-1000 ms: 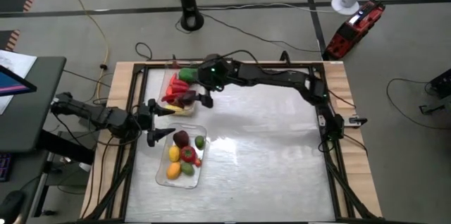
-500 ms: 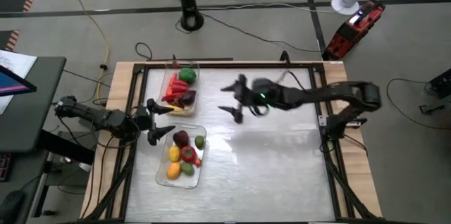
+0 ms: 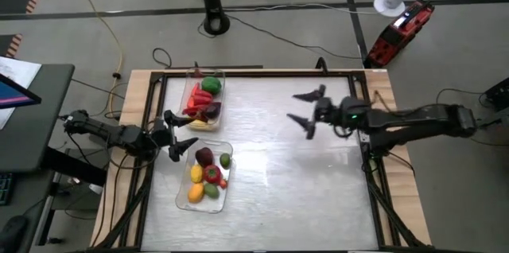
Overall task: Sort produce into baskets
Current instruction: Return to Home Position
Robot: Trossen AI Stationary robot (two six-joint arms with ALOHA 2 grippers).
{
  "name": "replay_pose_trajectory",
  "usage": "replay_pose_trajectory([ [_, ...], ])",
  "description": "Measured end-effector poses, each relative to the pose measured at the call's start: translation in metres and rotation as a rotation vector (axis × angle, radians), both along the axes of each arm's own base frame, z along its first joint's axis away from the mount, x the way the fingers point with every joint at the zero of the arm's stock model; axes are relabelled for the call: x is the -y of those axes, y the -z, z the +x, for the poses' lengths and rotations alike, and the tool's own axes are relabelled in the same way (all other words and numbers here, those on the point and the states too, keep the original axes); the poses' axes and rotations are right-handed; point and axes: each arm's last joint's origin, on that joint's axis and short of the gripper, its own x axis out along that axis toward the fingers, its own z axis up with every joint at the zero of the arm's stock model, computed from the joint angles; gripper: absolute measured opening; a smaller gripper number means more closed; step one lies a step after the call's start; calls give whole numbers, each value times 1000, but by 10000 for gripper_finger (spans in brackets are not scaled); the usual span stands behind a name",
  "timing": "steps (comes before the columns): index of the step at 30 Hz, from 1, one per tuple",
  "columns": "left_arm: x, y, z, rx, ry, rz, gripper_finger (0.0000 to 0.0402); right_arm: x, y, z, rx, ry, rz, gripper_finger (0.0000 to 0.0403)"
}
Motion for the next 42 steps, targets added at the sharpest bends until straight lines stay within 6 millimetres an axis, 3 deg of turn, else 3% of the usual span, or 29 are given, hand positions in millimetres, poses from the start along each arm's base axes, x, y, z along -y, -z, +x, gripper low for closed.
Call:
replay_pose_trajectory([
  [5,0,0,0,-4,-3,1,368,5,6,-34,53,21,-3,358],
  [10,-1,0,0,-5,-26,16,368,12,16,-55,74,-20,33,358],
  [20,-1,-2,-1,7,-50,36,368,23,37,-80,148,34,47,358],
  [25,-3,-1,-1,-18,-130,70,368,22,53,-91,200,168,43,358],
  [34,-4,0,-1,-28,-137,79,368,9,53,-103,286,217,49,358],
  [42,-5,-1,-2,-41,-193,124,368,-4,62,-113,227,259,118,358],
])
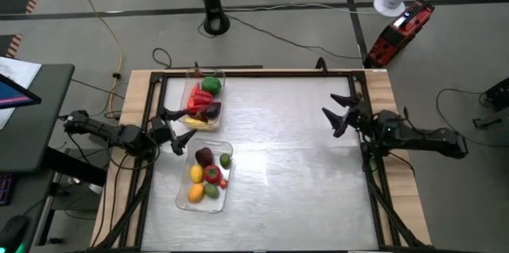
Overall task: Sort produce into baskets
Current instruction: Return to Home Position
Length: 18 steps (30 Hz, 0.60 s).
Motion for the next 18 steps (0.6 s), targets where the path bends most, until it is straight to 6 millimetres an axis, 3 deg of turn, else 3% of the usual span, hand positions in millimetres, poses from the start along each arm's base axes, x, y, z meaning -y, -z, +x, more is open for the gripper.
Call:
replay_pose_trajectory([
  [10,-1,1,0,-23,-13,19,368,-12,7,-7,-57,-90,-6,358],
  [18,0,9,1,-48,-5,-72,368,-16,22,-2,-8,-145,106,358],
])
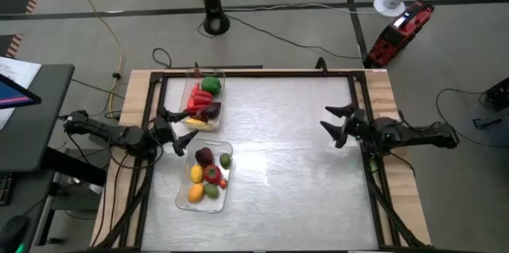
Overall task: Sort produce into baskets
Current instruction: Return to Home Position
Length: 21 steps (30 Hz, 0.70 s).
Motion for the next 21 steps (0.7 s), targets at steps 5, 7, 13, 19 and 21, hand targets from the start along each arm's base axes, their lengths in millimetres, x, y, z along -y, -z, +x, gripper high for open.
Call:
replay_pose_trajectory([
  [5,0,0,0,-21,-1,37,368,1,7,2,39,27,104,358],
  [7,0,0,0,-37,-1,65,368,1,8,3,43,22,125,358],
  [13,0,0,0,-55,-1,101,368,1,8,3,37,19,115,358],
  [19,0,0,0,-54,-1,100,368,1,8,3,34,14,113,358],
  [21,0,0,0,-55,-1,101,368,1,8,3,34,14,113,358],
])
